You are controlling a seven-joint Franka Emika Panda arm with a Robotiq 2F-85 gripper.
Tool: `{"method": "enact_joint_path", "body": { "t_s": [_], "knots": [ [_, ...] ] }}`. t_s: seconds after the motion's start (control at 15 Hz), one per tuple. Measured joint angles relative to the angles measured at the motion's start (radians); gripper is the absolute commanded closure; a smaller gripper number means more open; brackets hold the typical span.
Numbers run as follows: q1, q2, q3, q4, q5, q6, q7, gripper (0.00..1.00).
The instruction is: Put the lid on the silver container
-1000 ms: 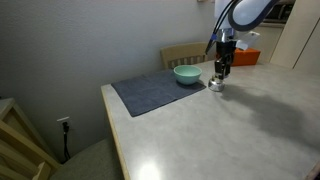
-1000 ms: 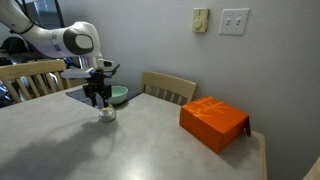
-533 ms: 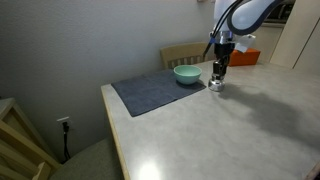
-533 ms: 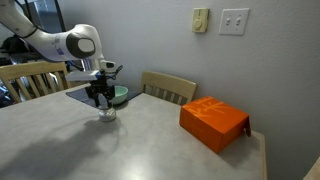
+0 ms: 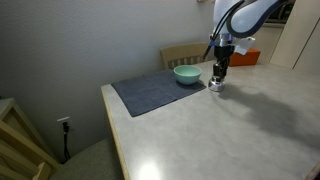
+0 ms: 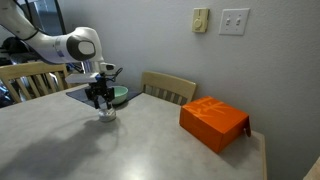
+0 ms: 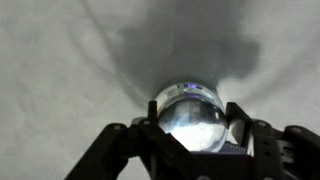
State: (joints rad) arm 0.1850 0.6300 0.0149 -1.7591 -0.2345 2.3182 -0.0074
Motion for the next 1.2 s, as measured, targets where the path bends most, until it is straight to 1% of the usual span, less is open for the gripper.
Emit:
{"method": "enact_joint_path", "body": {
  "t_s": [0.47, 0.67, 0.93, 1.2],
  "knots": [
    [-0.021, 0.000, -0.001, 0.004, 0.003, 0.008, -0.008, 0.56],
    [-0.049, 0.001, 0.013, 0.006, 0.043, 0.001, -0.061, 0.56],
    [-0.099, 0.015, 0.046, 0.024, 0.128, -0.058, -0.155, 0.56],
    [-0.109, 0.042, 0.048, 0.053, 0.142, -0.114, -0.167, 0.56]
  ]
}}
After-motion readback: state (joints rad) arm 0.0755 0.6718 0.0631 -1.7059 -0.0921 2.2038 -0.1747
